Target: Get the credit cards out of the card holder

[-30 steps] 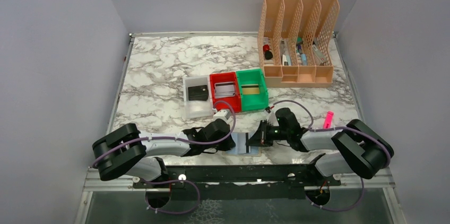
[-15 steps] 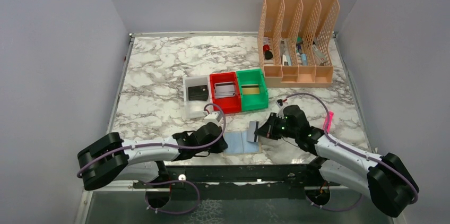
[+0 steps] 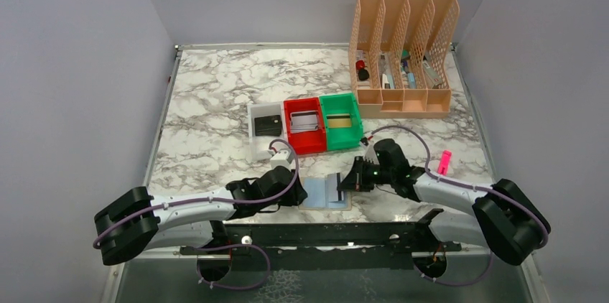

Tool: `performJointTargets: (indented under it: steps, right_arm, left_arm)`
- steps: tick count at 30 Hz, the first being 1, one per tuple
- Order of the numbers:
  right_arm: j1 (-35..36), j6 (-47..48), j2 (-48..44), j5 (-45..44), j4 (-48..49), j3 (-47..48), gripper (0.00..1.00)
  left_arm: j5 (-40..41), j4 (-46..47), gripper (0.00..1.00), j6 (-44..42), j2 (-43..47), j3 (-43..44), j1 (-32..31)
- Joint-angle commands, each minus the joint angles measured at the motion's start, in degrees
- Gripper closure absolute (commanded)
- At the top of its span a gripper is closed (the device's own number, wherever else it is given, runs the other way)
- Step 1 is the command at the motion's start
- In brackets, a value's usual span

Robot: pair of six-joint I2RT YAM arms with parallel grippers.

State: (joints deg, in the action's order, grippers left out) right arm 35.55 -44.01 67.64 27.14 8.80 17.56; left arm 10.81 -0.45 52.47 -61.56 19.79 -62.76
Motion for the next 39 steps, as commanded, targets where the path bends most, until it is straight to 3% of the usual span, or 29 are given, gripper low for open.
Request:
performJointTargets:
  steps: [1, 7, 20, 25, 31, 33, 39]
  right_arm:
    - [-0.1, 2.4, 3.6, 8.1, 5.9, 2.7, 0.99]
    - [0.0, 1.7, 7.0, 12.5, 7.9, 4.4, 0.99]
    - [0.0, -0.4, 16.4, 10.6, 9.7, 4.4, 0.99]
    - [0.0, -1.0, 13.9, 15.4, 14.1, 4.3, 0.99]
    - [0.0, 3.3, 4.0, 6.7, 3.2, 7.6, 0.99]
    - [0.0, 5.6, 0.4, 3.0, -0.6, 9.1, 0.99]
    - [0.0, 11.1, -8.4, -2.7, -1.8, 10.1, 0.99]
  left_arm:
    - [1.9, -1.2, 0.62, -0.2, 0.5, -0.5, -0.3]
    - [0.4, 1.2, 0.63, -0.1, -2.4, -0.8, -0.3]
    - [-0.6, 2.7, 0.63, -0.5, -5.2, 0.0, -0.3]
    - [0.4, 1.8, 0.62, -0.1, -3.7, -0.3, -0.3]
    - [4.2, -3.6, 0.58, -0.2, 1.2, 0.0, -0.3]
    - [6.1, -6.0, 0.55, -0.5, 3.2, -0.2, -0.3]
    - [11.7, -11.4, 0.27, -1.3, 8.9, -1.4, 0.1]
